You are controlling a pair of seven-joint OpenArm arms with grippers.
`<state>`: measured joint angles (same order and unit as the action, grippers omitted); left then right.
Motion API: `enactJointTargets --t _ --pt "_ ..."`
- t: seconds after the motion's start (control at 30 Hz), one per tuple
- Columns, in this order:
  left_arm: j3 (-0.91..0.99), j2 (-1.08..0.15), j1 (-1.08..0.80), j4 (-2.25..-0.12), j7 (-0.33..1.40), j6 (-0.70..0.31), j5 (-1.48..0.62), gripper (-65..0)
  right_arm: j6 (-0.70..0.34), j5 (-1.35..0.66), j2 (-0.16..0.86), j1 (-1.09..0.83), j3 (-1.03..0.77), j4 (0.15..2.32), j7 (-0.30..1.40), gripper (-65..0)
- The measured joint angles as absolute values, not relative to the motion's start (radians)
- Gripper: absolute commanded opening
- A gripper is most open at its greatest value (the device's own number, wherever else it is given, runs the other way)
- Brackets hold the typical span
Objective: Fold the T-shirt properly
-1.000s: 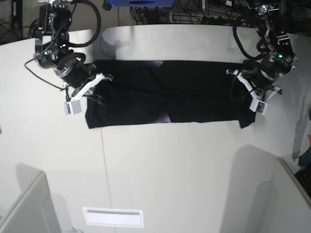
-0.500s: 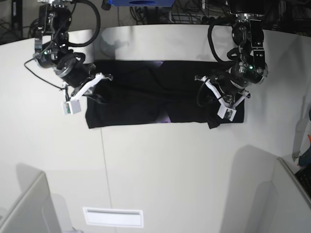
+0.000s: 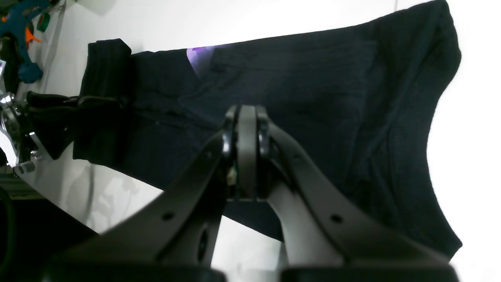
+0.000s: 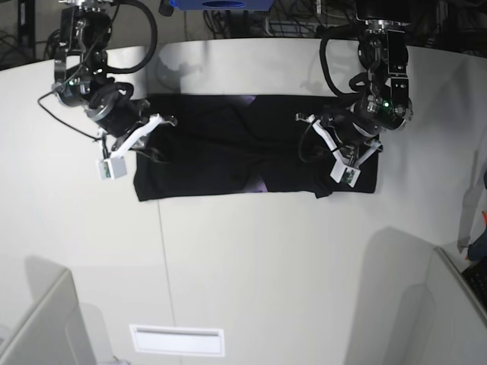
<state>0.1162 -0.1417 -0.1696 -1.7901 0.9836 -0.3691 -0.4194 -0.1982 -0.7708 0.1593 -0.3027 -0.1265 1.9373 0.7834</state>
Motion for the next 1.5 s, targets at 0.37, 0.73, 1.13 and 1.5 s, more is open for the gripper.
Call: enactJointTargets --t 0.37,0.73,1.13,1.5 --pt "0.116 -0.142 -0.17 -1.79 0.984 -0.369 -0.42 -65.0 -0.198 -0.771 0.159 -0.302 -0.126 1.937 0.783 -65.0" --pt "0.116 -0.142 -0.17 -1.79 0.984 -0.369 -0.424 -43.6 -0.198 -0.771 0.159 -0.302 -0.126 1.937 0.783 -65.0" --pt "-0.052 -0.18 -0.178 -1.879 0.981 -0.369 -0.429 -18.9 -0.19 -0.779 0.149 -0.282 -0.244 1.845 0.787 -53.1" --pt "0.6 -0.264 -0.282 -1.811 0.966 -0.4 -0.419 -65.0 -0.199 -0.778 0.157 -0.171 -0.289 1.642 0.854 -23.3"
